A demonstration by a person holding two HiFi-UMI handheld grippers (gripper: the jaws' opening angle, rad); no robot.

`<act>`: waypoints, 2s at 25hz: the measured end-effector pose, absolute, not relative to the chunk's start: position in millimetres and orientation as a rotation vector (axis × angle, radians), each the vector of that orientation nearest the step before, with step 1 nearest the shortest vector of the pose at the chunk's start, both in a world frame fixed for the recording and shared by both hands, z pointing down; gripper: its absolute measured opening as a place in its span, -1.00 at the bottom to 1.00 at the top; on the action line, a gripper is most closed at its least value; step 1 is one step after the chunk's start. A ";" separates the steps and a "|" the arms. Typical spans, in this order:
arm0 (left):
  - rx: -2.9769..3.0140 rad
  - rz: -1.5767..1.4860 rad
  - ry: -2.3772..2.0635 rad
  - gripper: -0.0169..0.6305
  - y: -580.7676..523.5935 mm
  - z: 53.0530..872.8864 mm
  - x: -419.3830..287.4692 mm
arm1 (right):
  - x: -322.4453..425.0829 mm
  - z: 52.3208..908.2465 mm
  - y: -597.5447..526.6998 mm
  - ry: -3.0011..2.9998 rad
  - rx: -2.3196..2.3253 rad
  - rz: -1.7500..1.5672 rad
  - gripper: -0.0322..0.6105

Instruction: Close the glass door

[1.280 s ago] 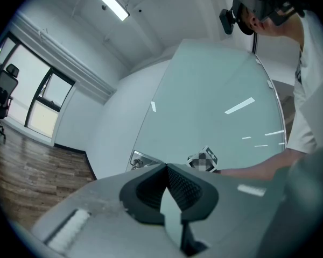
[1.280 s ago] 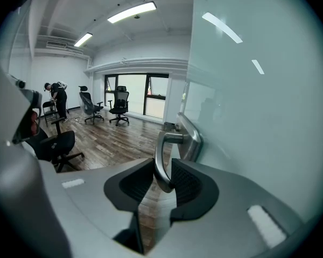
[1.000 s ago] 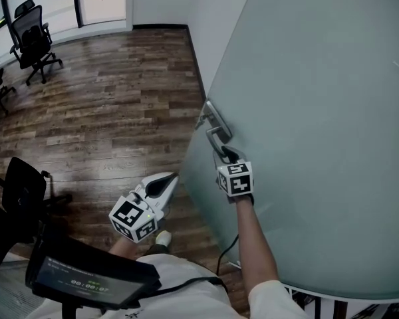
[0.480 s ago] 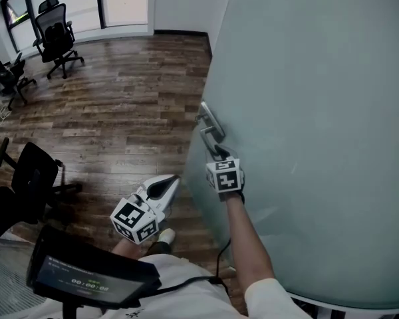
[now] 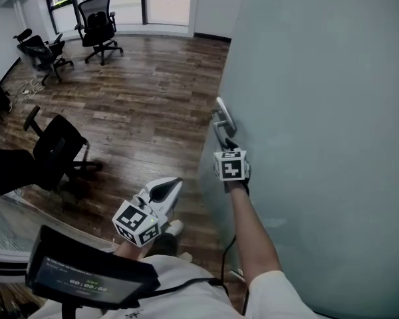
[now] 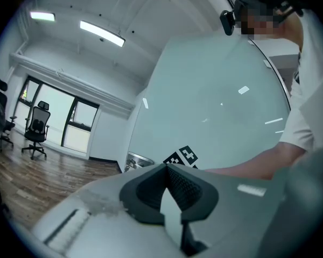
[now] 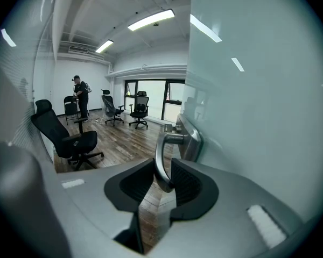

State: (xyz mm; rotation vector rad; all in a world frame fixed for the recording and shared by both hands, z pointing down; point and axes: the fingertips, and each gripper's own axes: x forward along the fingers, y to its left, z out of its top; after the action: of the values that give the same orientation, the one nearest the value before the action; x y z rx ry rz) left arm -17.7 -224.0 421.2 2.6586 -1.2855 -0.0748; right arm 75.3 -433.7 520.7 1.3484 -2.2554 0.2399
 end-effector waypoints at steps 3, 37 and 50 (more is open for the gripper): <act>2.608 -0.057 -1.369 -0.95 -208.2 432.7 -37.3 | 59.6 526.7 -435.7 -2.270 1.326 0.230 -0.58; 2.468 -0.118 -1.612 -0.95 -112.9 443.8 -147.6 | -56.5 552.5 -364.6 -2.384 1.051 0.136 -0.58; 2.472 -0.168 -1.623 -0.95 -36.5 427.3 -188.4 | -112.4 537.4 -276.6 -2.415 0.937 0.053 -0.57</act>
State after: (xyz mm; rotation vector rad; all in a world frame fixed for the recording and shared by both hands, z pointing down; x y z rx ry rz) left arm -188.4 -36.5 427.3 2.4717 -1.6231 -0.1678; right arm -112.4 -276.6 537.4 0.9374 -2.4150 0.0525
